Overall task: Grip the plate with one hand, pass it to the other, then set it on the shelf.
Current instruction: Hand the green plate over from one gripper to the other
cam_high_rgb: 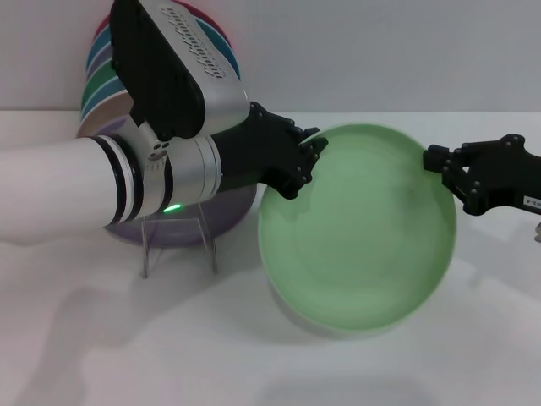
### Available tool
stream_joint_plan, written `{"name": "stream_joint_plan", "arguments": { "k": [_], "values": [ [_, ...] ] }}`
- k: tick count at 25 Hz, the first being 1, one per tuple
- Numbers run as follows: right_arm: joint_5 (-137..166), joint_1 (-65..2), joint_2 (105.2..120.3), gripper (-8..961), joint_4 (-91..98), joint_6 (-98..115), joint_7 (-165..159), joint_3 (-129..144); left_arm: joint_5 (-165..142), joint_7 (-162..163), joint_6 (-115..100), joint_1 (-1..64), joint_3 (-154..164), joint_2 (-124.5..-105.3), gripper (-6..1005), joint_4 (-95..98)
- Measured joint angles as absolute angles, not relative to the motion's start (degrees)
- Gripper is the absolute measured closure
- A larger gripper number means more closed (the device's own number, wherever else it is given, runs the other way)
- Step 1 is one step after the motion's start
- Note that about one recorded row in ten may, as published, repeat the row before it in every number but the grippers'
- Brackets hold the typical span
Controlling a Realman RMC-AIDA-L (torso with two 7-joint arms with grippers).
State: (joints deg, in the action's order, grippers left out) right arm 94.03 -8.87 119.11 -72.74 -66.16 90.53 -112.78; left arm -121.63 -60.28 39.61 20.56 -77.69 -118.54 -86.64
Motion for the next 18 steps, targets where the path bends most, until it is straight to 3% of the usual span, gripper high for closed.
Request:
{"name": "stream_joint_plan", "arguments": {
  "k": [3,8,14,18],
  "values": [
    [93.6,-9.1,119.07,949,-72.3,-66.2,90.5,-112.8,-121.6,-60.3,39.0,20.4,-77.9,-118.51,938,-86.6],
    [91.9,-9.7,119.00,948,-70.4,-66.1,90.5,-113.3,-121.7,-60.3,35.5,19.4,-77.9,-118.41,951,-86.7],
    [89.0,-10.6,119.01,813,-65.8,-66.1,90.5,-116.3,-121.4,-60.4,32.1,17.8,-78.0,-118.22,959,-87.8],
    [87.7,-10.7,119.01,649,-63.9,-66.0,90.5,-119.2,-121.4,-61.5,30.3,17.0,-78.0,-118.22,959,-88.7]
  ]
}}
